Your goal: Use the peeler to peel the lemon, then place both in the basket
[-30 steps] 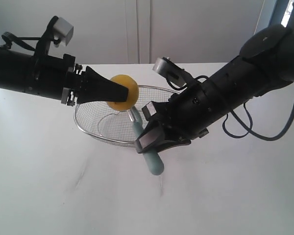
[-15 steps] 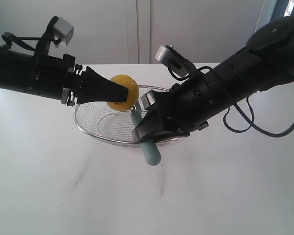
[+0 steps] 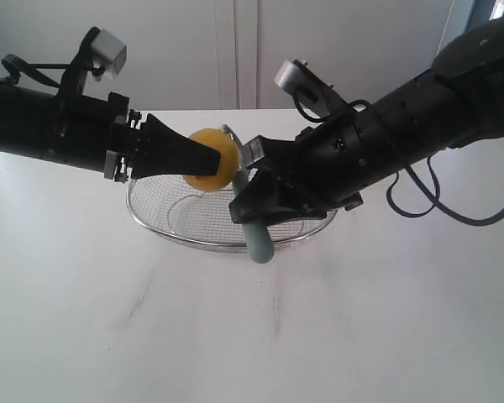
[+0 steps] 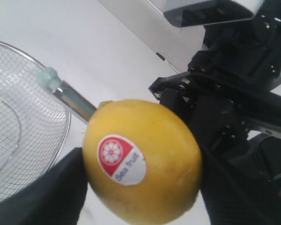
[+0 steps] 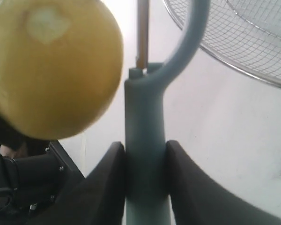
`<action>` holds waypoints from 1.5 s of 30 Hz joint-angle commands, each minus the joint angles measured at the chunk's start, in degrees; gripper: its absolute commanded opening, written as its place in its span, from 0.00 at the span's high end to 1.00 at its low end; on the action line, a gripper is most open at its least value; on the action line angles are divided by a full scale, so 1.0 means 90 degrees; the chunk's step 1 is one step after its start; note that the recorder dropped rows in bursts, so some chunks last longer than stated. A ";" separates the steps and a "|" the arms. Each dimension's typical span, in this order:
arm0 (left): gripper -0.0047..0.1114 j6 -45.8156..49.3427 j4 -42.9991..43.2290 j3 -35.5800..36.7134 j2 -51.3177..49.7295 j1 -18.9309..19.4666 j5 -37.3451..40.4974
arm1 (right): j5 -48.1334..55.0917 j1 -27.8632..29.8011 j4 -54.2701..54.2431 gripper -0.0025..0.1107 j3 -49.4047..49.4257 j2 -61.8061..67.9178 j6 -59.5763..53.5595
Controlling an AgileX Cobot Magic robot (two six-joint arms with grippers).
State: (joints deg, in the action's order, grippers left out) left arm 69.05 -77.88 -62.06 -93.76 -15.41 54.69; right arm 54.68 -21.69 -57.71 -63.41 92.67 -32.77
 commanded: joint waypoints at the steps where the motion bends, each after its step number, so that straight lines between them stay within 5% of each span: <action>1: 0.96 0.0017 -0.0164 0.0025 0.0054 -0.0002 0.0238 | -0.0096 0.0007 -0.0035 0.98 0.0000 -0.0136 0.0058; 17: 0.96 0.0030 -0.0164 0.0025 0.0054 -0.0002 0.0286 | -0.0639 0.0007 0.0028 0.98 0.0000 -0.0639 0.0315; 27: 0.96 0.0513 -0.0414 0.0025 0.0054 -0.0002 0.0167 | -0.0833 0.0007 0.1165 0.98 0.0021 -0.0639 0.1011; 45: 0.96 0.1370 -0.0909 0.0025 0.0054 -0.0002 -0.0310 | -0.0631 -0.0004 0.0902 0.98 0.0021 0.0023 0.0922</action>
State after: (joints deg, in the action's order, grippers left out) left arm 80.73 -83.94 -62.06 -93.76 -15.41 51.04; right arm 47.85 -21.69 -48.40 -63.41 92.46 -23.65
